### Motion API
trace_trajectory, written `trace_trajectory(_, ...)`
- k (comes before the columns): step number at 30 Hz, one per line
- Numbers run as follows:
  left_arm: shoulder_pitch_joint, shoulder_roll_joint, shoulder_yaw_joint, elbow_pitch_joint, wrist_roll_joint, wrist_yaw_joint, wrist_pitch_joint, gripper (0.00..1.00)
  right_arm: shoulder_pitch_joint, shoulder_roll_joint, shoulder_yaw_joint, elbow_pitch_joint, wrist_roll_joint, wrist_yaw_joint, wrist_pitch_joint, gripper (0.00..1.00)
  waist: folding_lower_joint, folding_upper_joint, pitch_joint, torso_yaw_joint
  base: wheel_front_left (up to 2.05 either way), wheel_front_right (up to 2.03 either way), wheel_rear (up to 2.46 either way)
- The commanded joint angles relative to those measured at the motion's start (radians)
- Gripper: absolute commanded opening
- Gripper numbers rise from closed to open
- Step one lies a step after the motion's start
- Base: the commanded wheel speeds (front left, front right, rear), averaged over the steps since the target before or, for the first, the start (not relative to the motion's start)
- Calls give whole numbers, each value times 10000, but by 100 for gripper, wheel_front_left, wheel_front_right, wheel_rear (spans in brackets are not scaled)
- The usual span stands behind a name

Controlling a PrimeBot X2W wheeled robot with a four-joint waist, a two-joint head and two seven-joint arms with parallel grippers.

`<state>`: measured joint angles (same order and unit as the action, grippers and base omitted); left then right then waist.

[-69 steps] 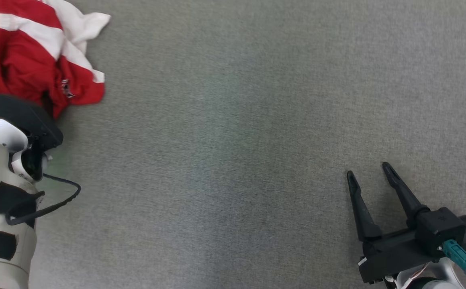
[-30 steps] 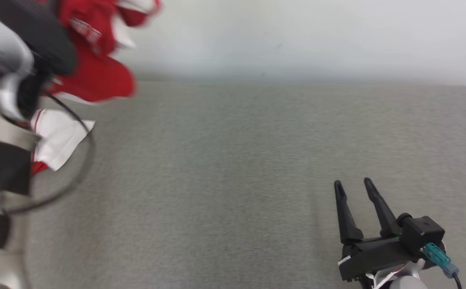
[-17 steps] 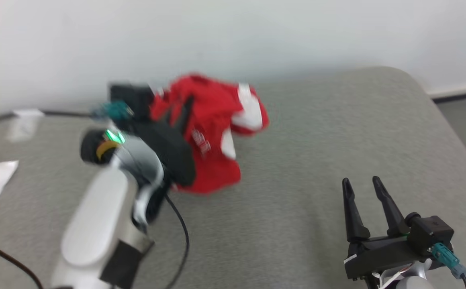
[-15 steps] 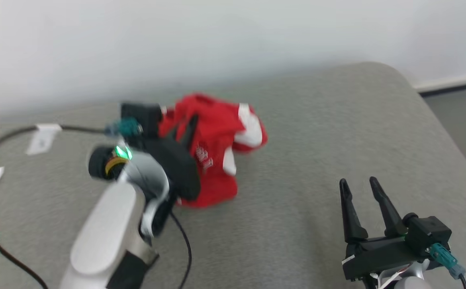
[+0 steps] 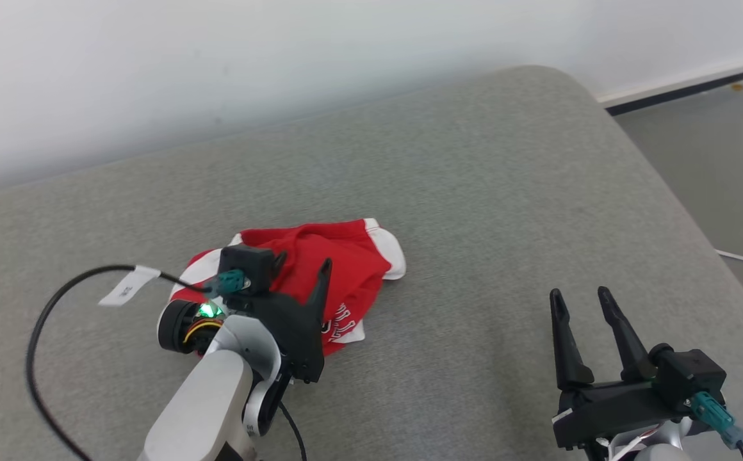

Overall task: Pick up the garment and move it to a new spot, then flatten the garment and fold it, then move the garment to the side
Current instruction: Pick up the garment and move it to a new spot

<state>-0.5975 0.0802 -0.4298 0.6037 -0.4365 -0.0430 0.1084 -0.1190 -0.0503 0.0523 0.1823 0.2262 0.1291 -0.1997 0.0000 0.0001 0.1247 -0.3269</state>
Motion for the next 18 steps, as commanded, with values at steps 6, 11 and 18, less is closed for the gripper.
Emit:
trace_trajectory(6, 769, 211, 110, -888, 35, 30, -1489, 100, 296, -7, -385, -229, -46, 30, -159, 100, 0, -1, -602, 1426, 0, 0, 0)
trace_trajectory(11, 1794, 688, 356, -1991, 132, 204, -2638, 100, 518, -1, -699, -296, 149, 30, -360, 100, 0, -1, -902, 2156, 0, 0, 0)
trace_trajectory(18, 3716, 1261, 1383, -3310, -265, 392, -3668, 100, 747, 1, -640, -236, -121, 30, -529, 100, 0, -1, -1060, 2722, 0, 0, 0)
